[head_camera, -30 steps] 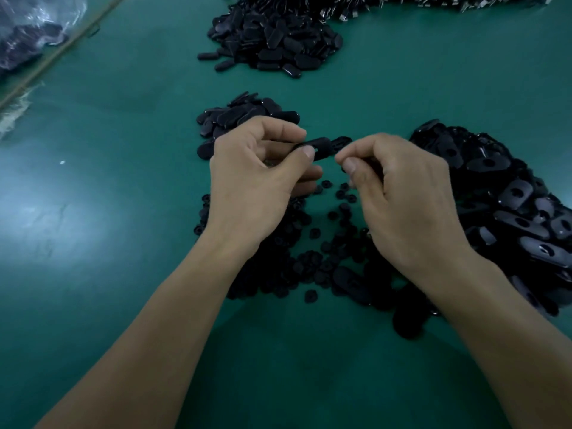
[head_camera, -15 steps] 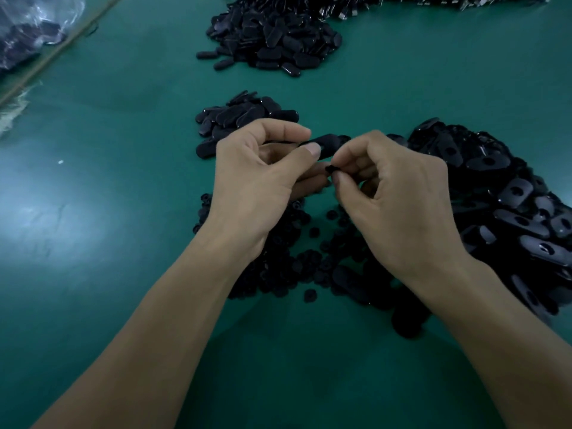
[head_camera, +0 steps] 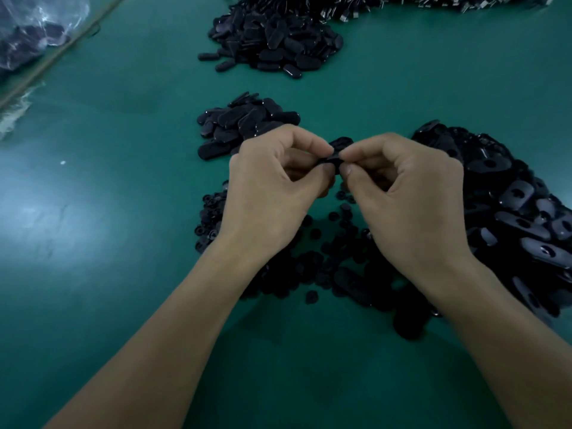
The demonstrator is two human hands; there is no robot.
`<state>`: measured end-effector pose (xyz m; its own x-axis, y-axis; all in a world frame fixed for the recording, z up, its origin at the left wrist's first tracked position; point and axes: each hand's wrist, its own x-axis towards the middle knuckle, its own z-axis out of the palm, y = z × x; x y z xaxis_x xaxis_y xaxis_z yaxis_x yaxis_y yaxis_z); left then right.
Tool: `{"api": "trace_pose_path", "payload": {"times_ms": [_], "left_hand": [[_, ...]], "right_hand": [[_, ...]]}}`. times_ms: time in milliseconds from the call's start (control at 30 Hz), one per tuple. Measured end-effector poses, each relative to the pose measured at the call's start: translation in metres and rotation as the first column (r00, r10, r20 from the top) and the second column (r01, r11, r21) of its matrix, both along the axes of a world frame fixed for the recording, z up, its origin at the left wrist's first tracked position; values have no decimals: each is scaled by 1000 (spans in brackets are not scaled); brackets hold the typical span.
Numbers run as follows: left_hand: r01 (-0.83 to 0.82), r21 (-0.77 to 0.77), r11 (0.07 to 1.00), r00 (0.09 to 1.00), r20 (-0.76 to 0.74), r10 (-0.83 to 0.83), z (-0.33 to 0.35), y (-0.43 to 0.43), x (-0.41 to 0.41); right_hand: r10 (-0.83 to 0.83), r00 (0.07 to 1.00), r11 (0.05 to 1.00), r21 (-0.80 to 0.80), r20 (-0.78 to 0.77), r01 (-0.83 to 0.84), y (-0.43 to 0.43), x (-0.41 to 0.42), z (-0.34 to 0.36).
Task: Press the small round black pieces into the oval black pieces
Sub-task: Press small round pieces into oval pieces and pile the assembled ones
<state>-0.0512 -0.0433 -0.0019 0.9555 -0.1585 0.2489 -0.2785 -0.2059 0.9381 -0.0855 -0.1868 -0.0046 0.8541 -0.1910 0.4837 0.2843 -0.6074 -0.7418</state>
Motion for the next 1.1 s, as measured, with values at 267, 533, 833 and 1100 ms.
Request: {"api": "trace_pose_path", "payload": {"times_ms": [267, 533, 833, 1100], "left_hand": [[-10, 113, 994, 997, 74, 2, -1, 0, -1], [8, 167, 986, 994, 105, -26, -2, 0, -1], [-3, 292, 956, 973, 221, -65, -1, 0, -2], [-62, 365, 929, 955, 292, -51, -1, 3, 1]], "right_hand": [[84, 991, 993, 88, -105, -75, -1, 1, 0], [51, 993, 998, 40, -108, -47, 0, -2, 2], [9, 991, 997, -76, -132, -19, 3, -7, 3], [87, 979, 988, -106, -186, -108, 5, -9, 5]]}}
